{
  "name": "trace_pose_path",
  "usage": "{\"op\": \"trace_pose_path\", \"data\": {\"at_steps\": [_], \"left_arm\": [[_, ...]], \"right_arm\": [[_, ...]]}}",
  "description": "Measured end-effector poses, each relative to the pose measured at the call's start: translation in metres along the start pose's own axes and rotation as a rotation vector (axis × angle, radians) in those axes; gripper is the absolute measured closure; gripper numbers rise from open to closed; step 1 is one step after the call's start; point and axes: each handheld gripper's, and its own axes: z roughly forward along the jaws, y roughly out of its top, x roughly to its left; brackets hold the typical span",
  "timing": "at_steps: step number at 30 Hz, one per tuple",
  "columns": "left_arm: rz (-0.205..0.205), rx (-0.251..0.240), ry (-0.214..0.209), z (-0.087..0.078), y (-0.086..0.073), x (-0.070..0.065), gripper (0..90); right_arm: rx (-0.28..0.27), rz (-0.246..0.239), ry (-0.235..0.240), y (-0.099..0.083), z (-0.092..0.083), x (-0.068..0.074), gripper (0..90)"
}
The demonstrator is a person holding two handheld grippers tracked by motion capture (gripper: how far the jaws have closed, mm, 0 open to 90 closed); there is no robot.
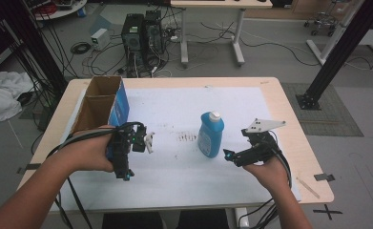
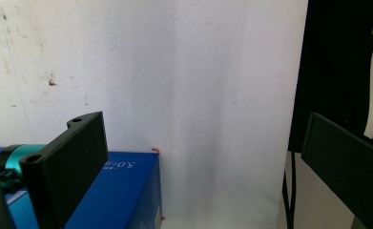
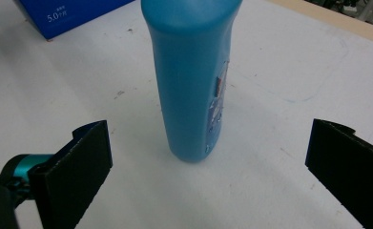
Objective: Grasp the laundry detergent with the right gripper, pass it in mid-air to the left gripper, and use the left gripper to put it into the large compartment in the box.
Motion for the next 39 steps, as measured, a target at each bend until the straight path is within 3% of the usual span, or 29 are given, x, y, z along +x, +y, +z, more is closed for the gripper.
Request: {"op": "trace_pose_path", "data": {"at_steps": [13,39], "left_arm": [[-0.006,-0.007,0.005,-0.002,-0.003,-0.003,1.7],[-0.017,-0.013,0.000,0.000,-0.014,-0.006,1.7]], "right_arm": [[0.014,0.023,-0.035,-0.010,0.032,0.015,0.8],[0.010,0.053,-0.073,-0.002,0.076,0.019,0.8]]}}
